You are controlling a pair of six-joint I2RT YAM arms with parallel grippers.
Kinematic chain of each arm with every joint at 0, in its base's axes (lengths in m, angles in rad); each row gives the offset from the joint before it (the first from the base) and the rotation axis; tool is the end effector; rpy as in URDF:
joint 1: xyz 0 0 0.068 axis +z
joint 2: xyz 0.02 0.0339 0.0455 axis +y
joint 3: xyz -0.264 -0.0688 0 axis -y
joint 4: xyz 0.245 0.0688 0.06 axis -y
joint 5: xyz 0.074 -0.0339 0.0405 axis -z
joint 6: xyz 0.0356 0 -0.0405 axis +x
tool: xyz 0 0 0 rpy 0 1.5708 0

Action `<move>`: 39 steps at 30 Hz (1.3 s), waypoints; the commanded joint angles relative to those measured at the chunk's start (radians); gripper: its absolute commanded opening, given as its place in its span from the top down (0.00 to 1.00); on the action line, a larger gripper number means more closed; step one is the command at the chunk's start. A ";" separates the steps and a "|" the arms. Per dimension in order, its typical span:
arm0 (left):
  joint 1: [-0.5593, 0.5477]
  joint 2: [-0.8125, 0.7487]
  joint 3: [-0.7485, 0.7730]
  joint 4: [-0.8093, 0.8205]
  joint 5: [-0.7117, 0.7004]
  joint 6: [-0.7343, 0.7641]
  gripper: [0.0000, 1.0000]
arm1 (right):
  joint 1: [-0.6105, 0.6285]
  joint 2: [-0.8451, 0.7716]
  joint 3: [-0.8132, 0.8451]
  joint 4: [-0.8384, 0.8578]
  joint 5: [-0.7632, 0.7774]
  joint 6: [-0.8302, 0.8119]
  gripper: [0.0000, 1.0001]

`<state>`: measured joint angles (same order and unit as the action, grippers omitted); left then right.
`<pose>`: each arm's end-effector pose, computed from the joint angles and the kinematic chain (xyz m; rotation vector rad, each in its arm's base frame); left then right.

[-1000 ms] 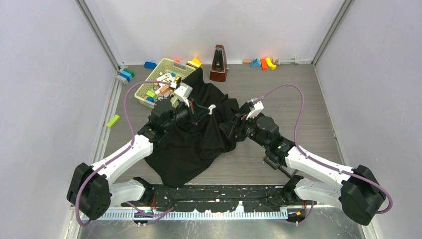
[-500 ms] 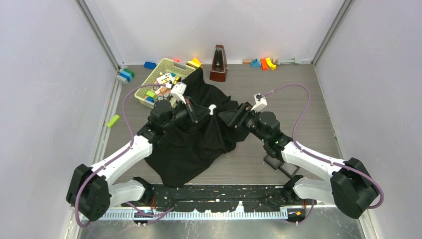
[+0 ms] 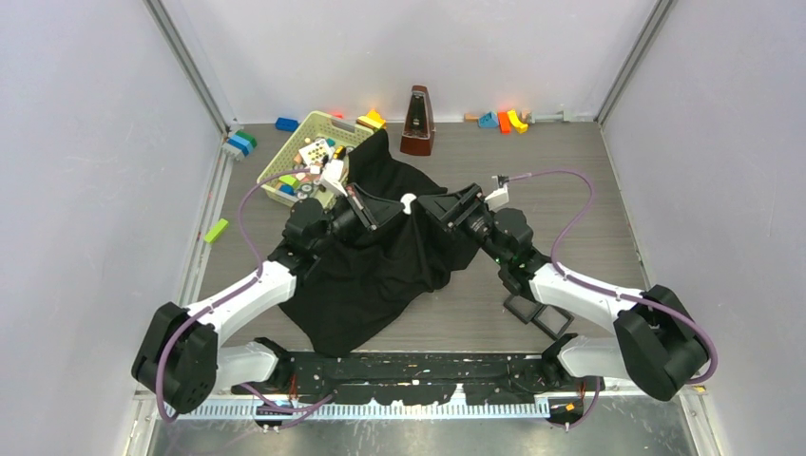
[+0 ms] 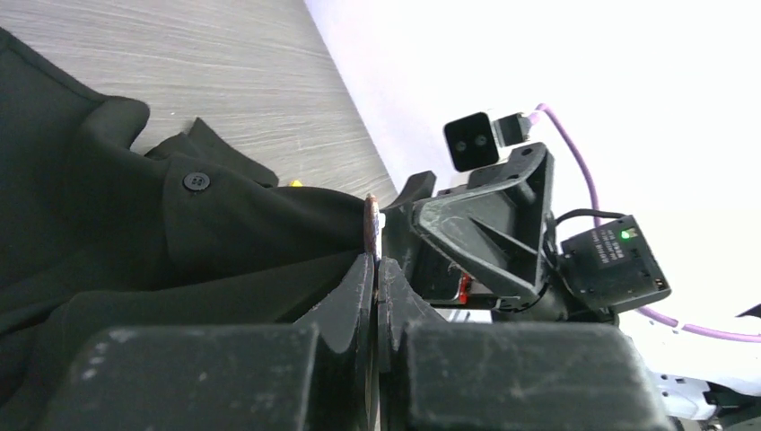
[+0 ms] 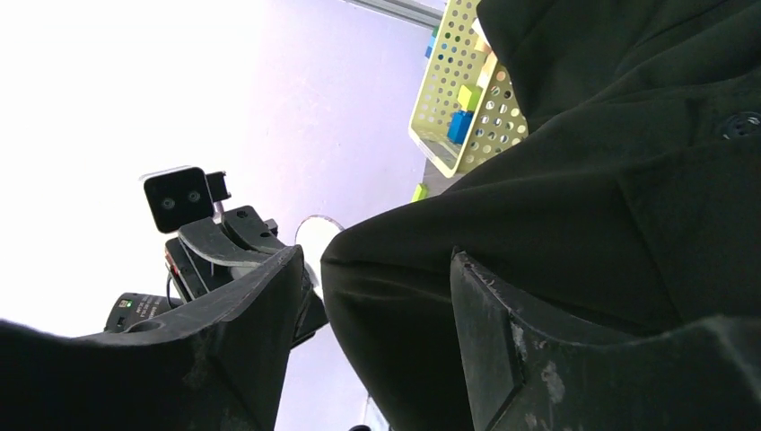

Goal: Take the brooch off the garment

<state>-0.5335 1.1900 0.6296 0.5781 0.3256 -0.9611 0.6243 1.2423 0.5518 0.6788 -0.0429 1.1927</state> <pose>0.2258 -0.1466 0.2811 -0.0838 1.7402 -1.3958 0.2194 0.1599 0.2523 0.4634 1.7213 1.4126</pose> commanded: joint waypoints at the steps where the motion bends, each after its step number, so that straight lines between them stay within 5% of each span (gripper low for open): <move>1: 0.007 0.008 0.000 0.173 0.045 -0.058 1.00 | 0.000 0.022 0.036 0.117 -0.010 0.053 0.36; 10: 0.007 0.042 0.001 0.214 0.081 -0.078 1.00 | 0.000 0.052 0.045 0.146 -0.048 0.058 0.52; 39: 0.010 0.090 0.027 0.234 0.136 -0.088 1.00 | 0.020 0.147 0.138 0.035 -0.162 -0.039 0.74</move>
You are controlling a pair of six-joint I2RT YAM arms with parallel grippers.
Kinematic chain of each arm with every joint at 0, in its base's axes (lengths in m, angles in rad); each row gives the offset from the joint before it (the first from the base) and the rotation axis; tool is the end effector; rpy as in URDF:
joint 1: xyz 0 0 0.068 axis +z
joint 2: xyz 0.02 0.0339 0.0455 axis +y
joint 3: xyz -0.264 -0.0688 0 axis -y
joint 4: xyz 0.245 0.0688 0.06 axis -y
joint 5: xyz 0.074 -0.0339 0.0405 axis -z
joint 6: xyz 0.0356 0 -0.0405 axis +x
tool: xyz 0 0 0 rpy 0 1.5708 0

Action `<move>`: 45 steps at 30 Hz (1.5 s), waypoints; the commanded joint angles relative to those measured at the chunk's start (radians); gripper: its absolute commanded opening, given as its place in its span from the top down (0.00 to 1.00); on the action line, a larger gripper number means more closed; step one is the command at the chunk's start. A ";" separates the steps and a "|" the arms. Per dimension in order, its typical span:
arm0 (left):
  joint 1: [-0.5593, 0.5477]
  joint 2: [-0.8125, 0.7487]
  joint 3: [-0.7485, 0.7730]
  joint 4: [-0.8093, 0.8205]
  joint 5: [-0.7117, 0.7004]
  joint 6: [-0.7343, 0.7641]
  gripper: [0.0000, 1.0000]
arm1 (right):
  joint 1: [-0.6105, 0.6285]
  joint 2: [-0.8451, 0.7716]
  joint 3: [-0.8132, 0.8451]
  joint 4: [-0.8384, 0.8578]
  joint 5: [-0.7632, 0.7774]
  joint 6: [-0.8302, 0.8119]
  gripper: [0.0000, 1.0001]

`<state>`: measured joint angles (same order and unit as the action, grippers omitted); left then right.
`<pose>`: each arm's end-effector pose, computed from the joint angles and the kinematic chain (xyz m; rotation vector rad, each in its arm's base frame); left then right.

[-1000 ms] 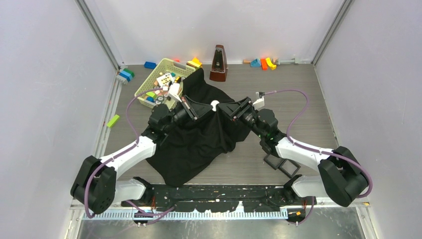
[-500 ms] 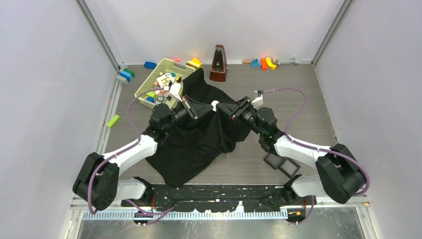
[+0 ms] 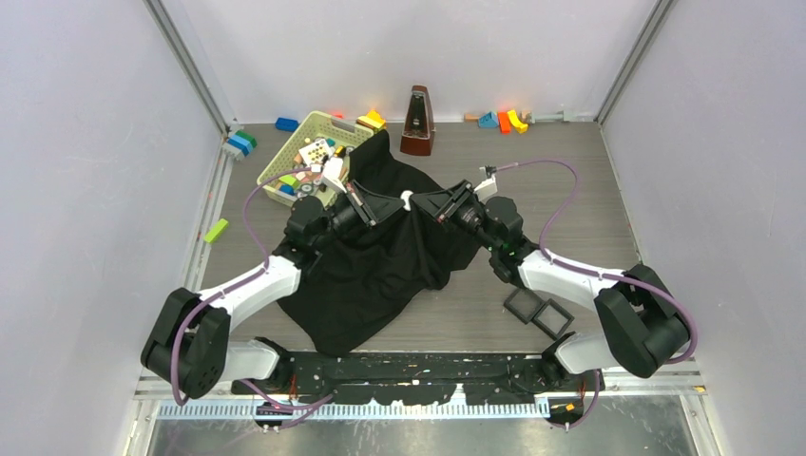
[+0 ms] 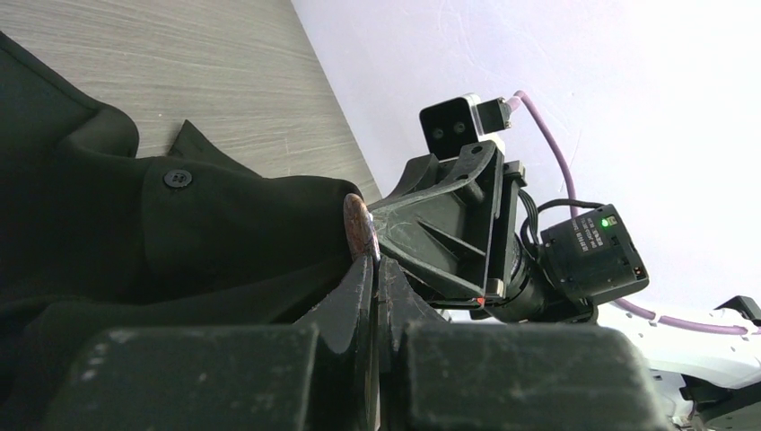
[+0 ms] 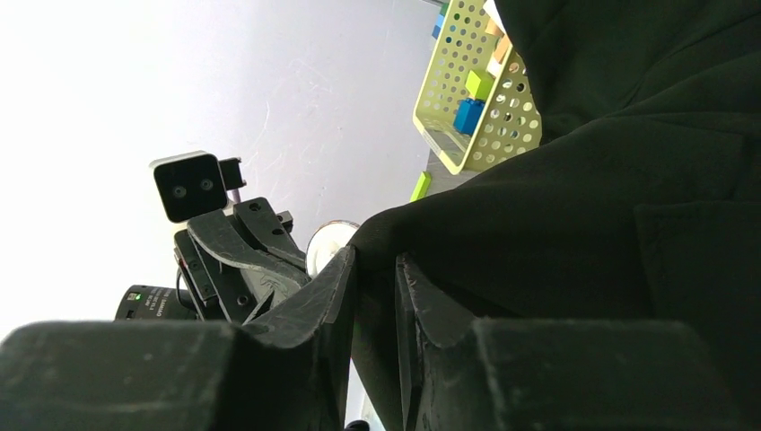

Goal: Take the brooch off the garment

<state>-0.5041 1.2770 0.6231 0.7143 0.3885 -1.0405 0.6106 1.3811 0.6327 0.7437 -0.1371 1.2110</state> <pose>0.2398 -0.1477 0.2712 -0.1070 1.7193 -1.4875 0.2429 0.1759 0.2495 0.4135 1.7505 1.4866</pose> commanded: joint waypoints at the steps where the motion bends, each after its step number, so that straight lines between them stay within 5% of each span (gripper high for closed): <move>1: -0.022 0.006 0.039 0.093 0.074 -0.006 1.00 | 0.036 0.005 0.061 -0.036 -0.067 -0.071 0.75; 18: -0.022 0.045 0.057 0.063 0.085 0.007 1.00 | 0.126 0.014 0.137 -0.242 0.019 -0.246 0.78; 45: -0.046 0.102 0.101 -0.229 0.145 0.062 1.00 | 0.225 0.048 0.218 -0.346 0.106 -0.397 0.80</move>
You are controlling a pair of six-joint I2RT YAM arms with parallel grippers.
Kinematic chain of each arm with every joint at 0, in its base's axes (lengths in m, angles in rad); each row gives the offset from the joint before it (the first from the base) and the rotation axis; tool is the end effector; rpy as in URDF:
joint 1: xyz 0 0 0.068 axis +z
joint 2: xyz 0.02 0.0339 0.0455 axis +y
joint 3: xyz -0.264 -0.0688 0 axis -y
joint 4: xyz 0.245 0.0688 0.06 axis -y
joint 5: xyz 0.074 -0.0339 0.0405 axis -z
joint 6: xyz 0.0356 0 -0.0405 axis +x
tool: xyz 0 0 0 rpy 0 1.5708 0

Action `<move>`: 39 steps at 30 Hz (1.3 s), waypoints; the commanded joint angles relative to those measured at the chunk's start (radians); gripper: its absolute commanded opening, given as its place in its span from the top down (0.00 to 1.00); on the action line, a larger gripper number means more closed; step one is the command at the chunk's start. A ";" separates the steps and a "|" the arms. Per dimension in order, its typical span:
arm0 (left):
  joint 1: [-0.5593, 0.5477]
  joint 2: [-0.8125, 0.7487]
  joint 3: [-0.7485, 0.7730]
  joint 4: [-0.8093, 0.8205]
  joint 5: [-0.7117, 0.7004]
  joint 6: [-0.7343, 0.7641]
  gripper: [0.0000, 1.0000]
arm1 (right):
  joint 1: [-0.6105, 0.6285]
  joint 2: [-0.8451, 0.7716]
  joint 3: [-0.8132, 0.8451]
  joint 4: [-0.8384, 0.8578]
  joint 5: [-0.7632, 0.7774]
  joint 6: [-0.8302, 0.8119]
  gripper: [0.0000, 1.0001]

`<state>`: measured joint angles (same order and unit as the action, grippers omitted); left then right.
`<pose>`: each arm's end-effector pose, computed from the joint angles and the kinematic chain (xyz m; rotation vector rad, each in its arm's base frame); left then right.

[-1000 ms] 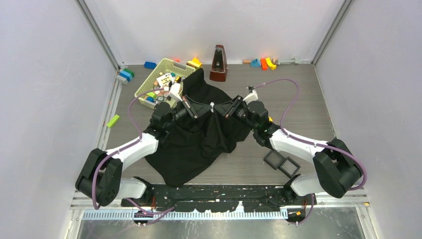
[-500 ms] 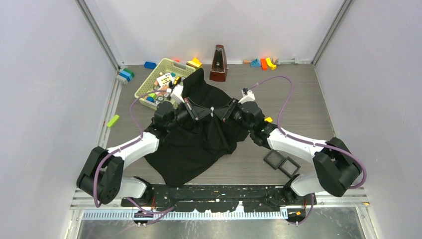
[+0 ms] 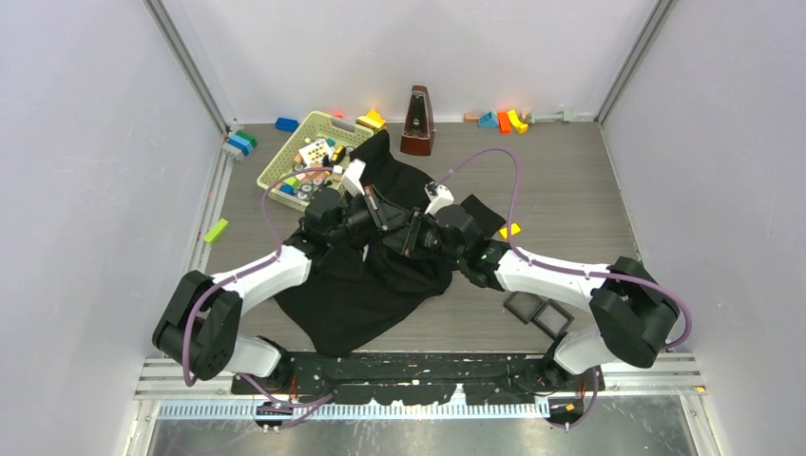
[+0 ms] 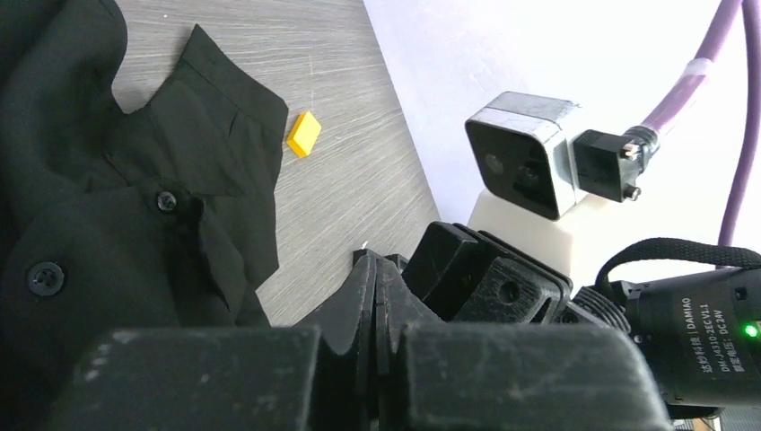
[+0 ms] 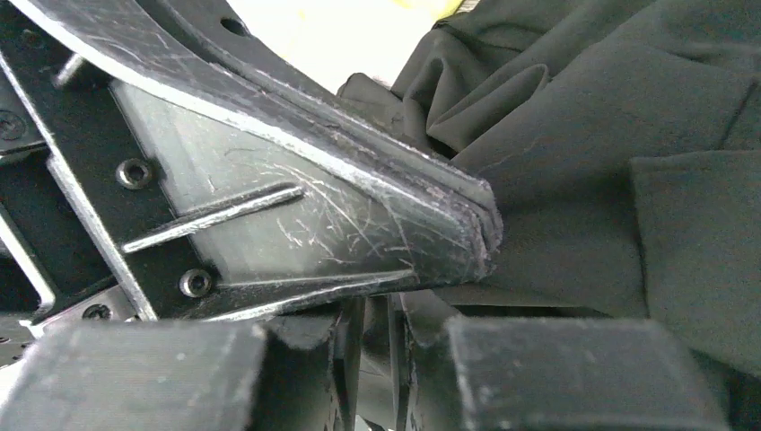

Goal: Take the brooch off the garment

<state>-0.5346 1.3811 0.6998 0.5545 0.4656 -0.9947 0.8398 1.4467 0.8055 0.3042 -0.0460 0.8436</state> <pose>0.2528 -0.1683 0.2517 -0.0469 1.9372 -1.4809 0.2144 0.2415 0.2408 -0.0301 2.0910 1.1380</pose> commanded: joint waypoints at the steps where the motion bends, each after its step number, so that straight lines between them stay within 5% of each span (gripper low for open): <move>1: -0.011 -0.013 0.025 -0.090 0.066 0.029 1.00 | -0.004 -0.023 0.040 0.084 0.052 -0.028 0.80; 6: 0.035 -0.142 0.065 -0.370 0.017 0.191 0.97 | -0.005 -0.064 0.029 -0.001 0.117 -0.061 0.85; 13: 0.106 -0.273 0.065 -0.679 -0.067 0.354 0.65 | -0.009 -0.139 -0.033 -0.102 0.129 -0.082 0.94; 17: 0.111 -0.237 0.106 -0.886 -0.177 0.457 0.61 | -0.017 -0.190 -0.090 -0.152 0.131 -0.099 0.94; 23: 0.095 -0.098 0.188 -0.960 -0.269 0.516 0.51 | -0.018 -0.203 -0.163 -0.199 0.028 -0.094 0.94; 27: 0.087 -0.010 0.206 -0.993 -0.319 0.529 0.51 | -0.018 -0.188 -0.200 -0.302 0.030 -0.069 0.95; 33: 0.088 0.060 0.147 -1.001 -0.355 0.490 0.52 | -0.044 -0.205 -0.177 -0.571 0.379 -0.030 1.00; 39: 0.087 0.040 0.040 -0.987 -0.345 0.439 0.65 | -0.087 -0.186 -0.104 -0.625 0.466 -0.066 1.00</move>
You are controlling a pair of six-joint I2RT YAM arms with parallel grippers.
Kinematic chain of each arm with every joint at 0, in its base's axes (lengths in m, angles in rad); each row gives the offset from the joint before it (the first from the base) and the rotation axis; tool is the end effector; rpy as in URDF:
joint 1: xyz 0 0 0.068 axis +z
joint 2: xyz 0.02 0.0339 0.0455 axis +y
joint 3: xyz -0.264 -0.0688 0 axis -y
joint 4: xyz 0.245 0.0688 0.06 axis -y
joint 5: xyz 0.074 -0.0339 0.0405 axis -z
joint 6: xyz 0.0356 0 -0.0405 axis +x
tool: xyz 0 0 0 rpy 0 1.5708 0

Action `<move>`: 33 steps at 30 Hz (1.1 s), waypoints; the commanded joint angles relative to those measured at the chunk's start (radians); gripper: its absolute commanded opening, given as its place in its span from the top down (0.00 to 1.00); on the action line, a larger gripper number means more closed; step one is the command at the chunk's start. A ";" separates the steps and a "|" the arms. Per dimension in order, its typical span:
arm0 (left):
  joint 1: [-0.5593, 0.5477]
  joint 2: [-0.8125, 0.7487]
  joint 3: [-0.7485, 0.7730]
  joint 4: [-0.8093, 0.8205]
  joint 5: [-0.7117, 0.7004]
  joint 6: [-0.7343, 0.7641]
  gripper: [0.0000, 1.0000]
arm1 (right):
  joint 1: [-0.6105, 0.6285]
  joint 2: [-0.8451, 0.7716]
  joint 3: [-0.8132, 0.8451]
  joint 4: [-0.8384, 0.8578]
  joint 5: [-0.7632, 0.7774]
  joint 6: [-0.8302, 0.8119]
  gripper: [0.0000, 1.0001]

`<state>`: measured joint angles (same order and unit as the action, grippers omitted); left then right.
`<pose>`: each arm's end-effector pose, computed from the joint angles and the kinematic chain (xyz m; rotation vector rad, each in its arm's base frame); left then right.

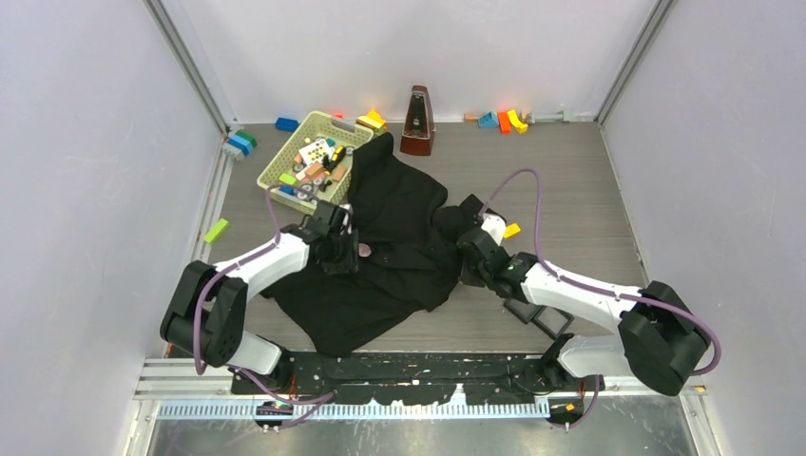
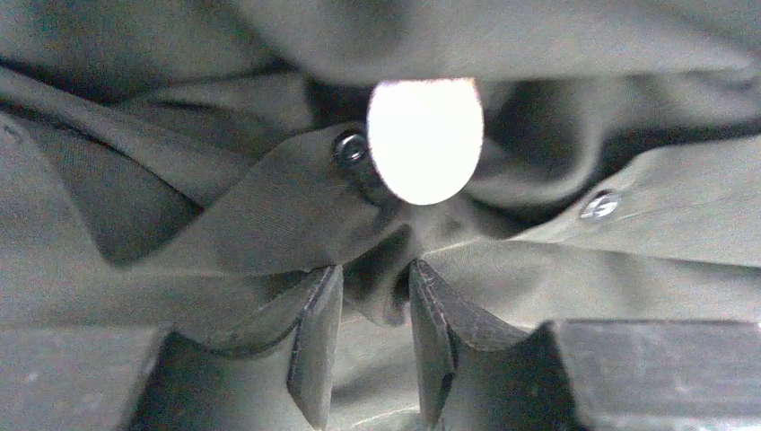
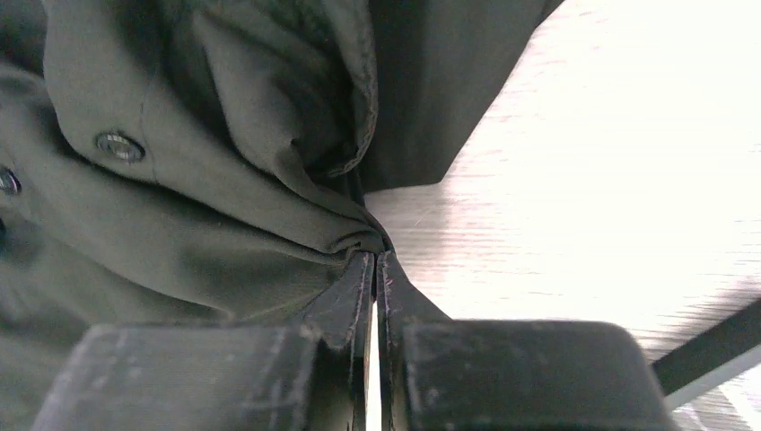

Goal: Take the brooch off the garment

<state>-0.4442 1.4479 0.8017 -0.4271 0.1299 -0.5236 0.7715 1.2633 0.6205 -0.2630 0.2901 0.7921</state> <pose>0.2432 -0.1208 0.1798 -0.0631 2.7205 -0.4782 0.1783 0.1592 0.1812 0.1489 2.4503 0.3423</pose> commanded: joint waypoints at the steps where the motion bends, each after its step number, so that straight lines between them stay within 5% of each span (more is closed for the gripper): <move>1: -0.004 -0.035 -0.077 0.000 -0.006 -0.039 0.65 | -0.029 0.005 0.098 -0.059 0.129 -0.018 1.00; 14: 0.007 -0.181 0.034 -0.076 -0.002 0.002 0.63 | -0.063 0.041 0.140 -0.022 0.026 -0.076 0.99; 20: 0.089 -0.126 0.054 0.029 0.120 -0.069 0.47 | -0.063 0.038 0.134 -0.010 0.009 -0.077 0.99; 33: 0.134 0.014 0.034 0.165 0.172 -0.134 0.55 | -0.071 0.016 0.108 0.008 -0.008 -0.064 0.99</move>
<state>-0.3313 1.4467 0.8333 -0.3283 0.2676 -0.6468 0.7059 1.3087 0.7261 -0.2996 0.2810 0.7307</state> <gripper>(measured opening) 0.462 0.070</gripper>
